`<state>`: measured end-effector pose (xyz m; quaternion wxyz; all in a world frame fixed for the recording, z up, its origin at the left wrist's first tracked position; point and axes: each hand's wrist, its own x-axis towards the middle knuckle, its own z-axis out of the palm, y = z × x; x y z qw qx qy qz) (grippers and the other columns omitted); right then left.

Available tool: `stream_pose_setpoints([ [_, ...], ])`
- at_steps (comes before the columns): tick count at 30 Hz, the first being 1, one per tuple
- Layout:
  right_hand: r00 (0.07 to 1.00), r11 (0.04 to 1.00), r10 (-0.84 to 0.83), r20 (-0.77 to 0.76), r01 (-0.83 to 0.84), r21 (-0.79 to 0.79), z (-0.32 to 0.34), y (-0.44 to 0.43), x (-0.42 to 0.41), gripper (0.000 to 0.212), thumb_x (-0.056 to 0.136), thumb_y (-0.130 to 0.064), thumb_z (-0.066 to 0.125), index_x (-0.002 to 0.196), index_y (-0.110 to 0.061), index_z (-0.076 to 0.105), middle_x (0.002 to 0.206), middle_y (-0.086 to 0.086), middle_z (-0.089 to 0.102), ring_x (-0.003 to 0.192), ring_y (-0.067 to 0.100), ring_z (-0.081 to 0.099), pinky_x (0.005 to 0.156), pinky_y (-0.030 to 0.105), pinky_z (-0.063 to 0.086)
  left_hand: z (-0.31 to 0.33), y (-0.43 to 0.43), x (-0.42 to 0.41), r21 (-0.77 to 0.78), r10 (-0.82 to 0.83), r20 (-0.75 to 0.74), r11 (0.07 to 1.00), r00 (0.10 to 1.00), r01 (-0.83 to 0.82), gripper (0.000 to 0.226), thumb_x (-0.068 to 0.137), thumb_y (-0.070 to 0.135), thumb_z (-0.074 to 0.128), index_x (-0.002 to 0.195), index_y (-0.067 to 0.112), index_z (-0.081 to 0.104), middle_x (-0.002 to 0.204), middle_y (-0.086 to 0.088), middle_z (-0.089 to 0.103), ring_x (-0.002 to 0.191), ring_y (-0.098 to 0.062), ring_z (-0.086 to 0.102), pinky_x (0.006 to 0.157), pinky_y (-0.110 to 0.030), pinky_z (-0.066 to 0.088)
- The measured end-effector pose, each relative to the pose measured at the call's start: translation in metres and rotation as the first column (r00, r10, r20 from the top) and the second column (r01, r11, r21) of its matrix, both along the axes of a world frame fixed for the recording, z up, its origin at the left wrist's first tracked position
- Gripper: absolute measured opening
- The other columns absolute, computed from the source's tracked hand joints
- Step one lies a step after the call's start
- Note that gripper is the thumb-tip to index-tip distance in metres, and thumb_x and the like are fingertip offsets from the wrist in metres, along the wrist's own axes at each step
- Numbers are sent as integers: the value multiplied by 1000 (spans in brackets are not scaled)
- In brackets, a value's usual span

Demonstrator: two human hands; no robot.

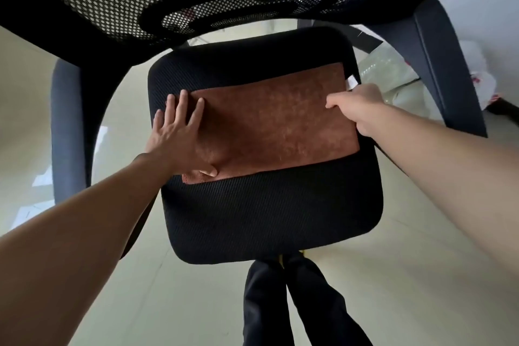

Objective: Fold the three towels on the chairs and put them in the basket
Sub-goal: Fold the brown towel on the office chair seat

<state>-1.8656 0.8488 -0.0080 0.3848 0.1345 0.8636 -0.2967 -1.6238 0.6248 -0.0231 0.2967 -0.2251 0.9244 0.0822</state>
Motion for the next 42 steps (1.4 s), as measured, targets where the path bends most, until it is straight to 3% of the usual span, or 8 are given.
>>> stream_pose_setpoints([
  [7,980,979,-109,169,135,-150,28,33,-7,34,69,-3,79,101,-7,70,102,12,73,89,24,72,84,41,57,5,18,0,34,-7,-15,999,1000,8,150,42,73,78,152,25,-13,158,-13,-23,146,-34,-18,119,-52,5],
  [12,971,943,232,64,-209,-260,64,9,12,47,73,-17,81,117,-16,63,106,1,72,97,18,70,90,40,54,14,8,16,80,249,-74,967,966,-243,130,56,66,76,154,24,0,161,-15,-8,148,-34,-4,117,-49,14],
  [17,848,824,510,-144,-529,-203,72,-63,68,77,80,-26,75,144,-15,35,138,-5,46,125,15,46,100,30,40,29,1,38,15,391,-84,920,916,-392,62,83,33,61,138,17,37,138,-13,39,125,-34,38,98,-45,35],
  [25,802,806,579,-144,-590,-45,20,-145,154,56,85,-25,68,132,-18,38,113,10,61,89,33,68,71,43,60,26,4,57,118,488,92,861,868,-496,61,84,11,52,141,24,34,132,-10,45,119,-32,47,92,-43,41],
  [28,778,786,613,-136,-619,4,1,-155,170,66,81,-26,73,135,-19,36,121,12,59,96,35,66,77,46,58,25,2,58,145,513,71,843,856,-518,54,85,14,52,136,22,40,129,-10,46,117,-33,48,87,-42,42],
  [34,890,858,450,74,-408,-312,7,-144,152,43,79,-11,77,116,-19,56,94,9,65,75,21,70,60,36,60,30,-1,52,115,614,-75,788,786,-605,38,86,13,49,124,13,51,128,-11,46,114,-33,47,86,-42,41],
  [38,994,946,110,-26,-113,-304,9,-123,104,17,92,-2,53,96,-13,65,82,8,68,59,13,67,54,26,55,36,3,24,120,350,-485,934,801,-336,43,87,15,52,130,10,53,148,-15,38,136,-34,33,105,-48,34],
  [42,986,948,44,159,9,-318,6,-105,76,17,95,-3,52,103,-10,66,91,6,71,82,17,73,80,31,57,21,9,10,111,-48,-198,991,979,72,89,80,50,65,151,19,22,162,-10,1,149,-28,0,118,-47,16],
])
